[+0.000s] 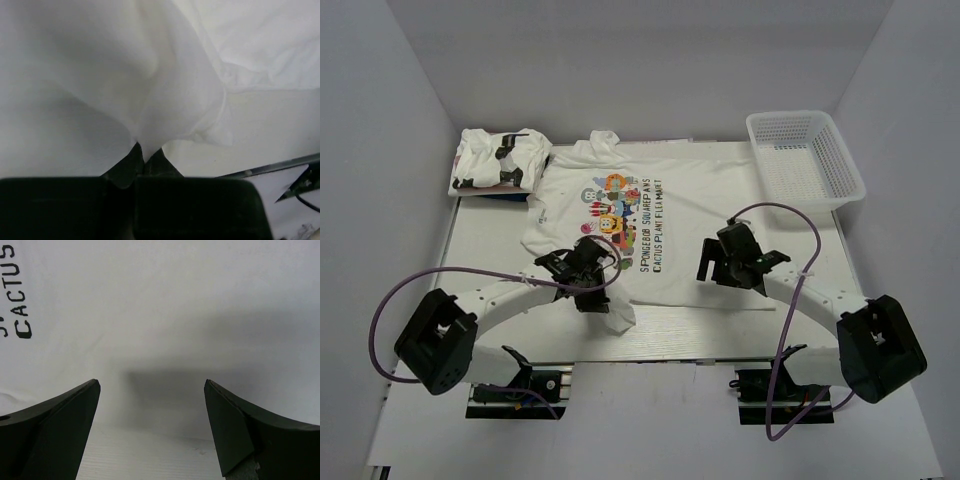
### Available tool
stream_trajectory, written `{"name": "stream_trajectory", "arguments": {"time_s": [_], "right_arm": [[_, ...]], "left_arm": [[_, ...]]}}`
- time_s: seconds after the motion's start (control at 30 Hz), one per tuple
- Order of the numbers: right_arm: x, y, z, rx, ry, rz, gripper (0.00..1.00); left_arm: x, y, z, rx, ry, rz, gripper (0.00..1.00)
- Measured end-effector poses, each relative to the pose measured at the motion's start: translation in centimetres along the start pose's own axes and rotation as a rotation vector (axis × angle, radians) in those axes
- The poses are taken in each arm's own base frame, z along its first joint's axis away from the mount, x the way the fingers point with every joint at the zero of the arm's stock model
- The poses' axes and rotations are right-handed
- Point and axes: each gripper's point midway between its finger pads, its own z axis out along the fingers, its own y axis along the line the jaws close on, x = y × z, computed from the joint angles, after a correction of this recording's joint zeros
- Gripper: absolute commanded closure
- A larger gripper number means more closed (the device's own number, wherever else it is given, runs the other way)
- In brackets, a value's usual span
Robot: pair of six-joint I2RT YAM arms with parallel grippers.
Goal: Fold and stack the t-shirts
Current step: Grap the side of the flattened tshirt closest away from the robot with both arms
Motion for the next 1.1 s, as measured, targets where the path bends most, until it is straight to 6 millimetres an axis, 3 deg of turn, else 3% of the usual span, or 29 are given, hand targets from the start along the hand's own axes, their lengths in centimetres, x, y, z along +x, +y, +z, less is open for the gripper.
{"name": "stream_trajectory", "arguments": {"time_s": [0.27,0.43,0.57,0.63,0.73,0.83,0.97,1.03,1.1], "right_arm": [[0.4,-0.4,0.2,0.001,0.005,0.006,0.10],[0.5,-0.2,0.3,-0.014,0.006,0.003,0.10],[0.9,-0.1,0.7,-0.023,0.027,-0.003,0.10],[1.1,-0.1,0.9,-0.027,0.041,-0.006,0.10],[1.4,-0.1,1.0,-0.031,0.052,-0.009,0.10],[1.3,0.1,1.1,-0.040,0.048,-0.010,0.10],[1.2,0.2,1.1,-0.047,0.046,-0.009,0.10],[1.2,0.2,1.1,-0.047,0.046,-0.010,0.10],[1.2,0.2,1.0,-0.049,0.044,-0.009,0.10]], "left_arm": [[-1.3,2.8,-6.3,-0.258,-0.077,-0.149,1.00],[-2.4,3.0,-9.7,-0.322,-0.117,-0.146,1.00],[-5.3,2.0,-11.1,-0.357,-0.176,-0.082,0.94],[-7.6,0.8,-10.7,-0.364,-0.207,-0.032,0.88],[-12.0,-1.8,-8.6,-0.372,-0.244,0.083,0.72],[-17.1,-4.5,-5.5,-0.390,-0.279,0.192,0.03],[-23.3,-6.8,-1.4,-0.408,-0.317,0.234,0.00],[-23.8,-6.1,0.1,-0.430,-0.301,0.233,0.00],[-22.3,-3.9,1.0,-0.464,-0.250,0.225,0.00]]}}
